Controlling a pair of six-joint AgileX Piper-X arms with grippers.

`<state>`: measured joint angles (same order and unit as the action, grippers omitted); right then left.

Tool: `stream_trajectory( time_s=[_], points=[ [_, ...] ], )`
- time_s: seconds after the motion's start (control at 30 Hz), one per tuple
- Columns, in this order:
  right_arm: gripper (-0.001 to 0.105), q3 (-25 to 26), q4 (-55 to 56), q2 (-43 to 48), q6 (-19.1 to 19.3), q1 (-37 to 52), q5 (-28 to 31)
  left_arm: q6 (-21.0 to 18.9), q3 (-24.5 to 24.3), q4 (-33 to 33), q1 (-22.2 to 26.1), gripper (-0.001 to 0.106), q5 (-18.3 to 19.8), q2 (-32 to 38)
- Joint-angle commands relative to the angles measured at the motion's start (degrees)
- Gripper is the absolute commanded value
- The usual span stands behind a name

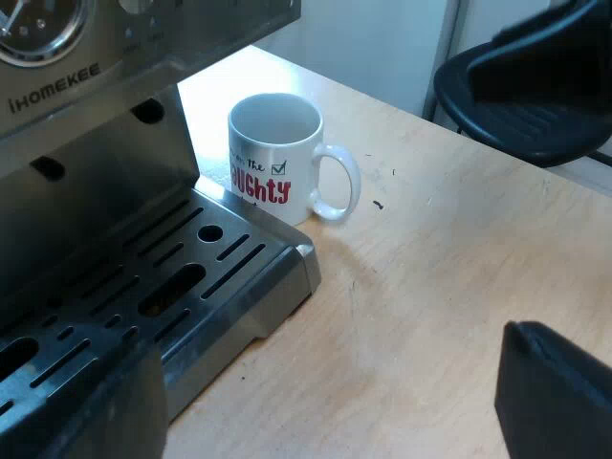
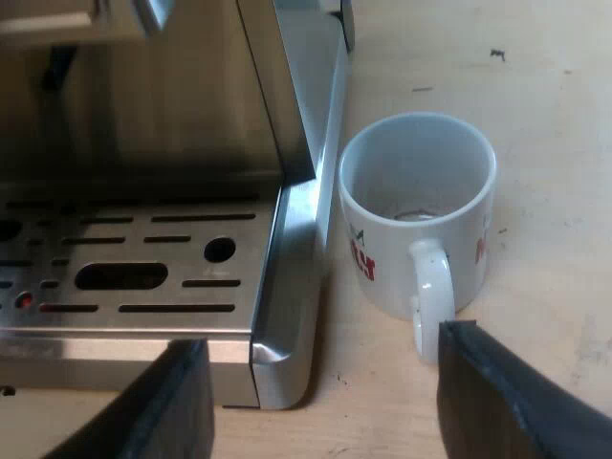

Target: Place mug into machine

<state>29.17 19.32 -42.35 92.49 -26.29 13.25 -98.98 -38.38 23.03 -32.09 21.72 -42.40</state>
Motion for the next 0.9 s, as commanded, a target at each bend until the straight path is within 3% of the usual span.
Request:
stream_trajectory(
  time_s=[0.03, 0.33, 0.43, 0.9],
  points=[
    [0.054, -2.60, -6.05, 0.06, -0.34, -0.08, 0.73, -1.09, -0.52, -1.12, -0.20, 0.071, -0.52, 0.38],
    [0.054, -14.02, -21.01, 0.06, 0.46, -0.08, 4.98, -1.09, -0.52, -1.12, -0.20, 0.071, -0.52, 0.38],
    [0.054, -17.22, -25.99, -1.12, 3.14, 0.02, 4.70, -1.09, -0.52, -1.12, -0.20, 0.071, -0.52, 0.38],
    [0.054, -18.95, -40.66, -18.59, 3.23, 0.02, 4.97, -1.09, -0.52, -1.12, -0.20, 0.071, -0.52, 0.38]
  ],
)
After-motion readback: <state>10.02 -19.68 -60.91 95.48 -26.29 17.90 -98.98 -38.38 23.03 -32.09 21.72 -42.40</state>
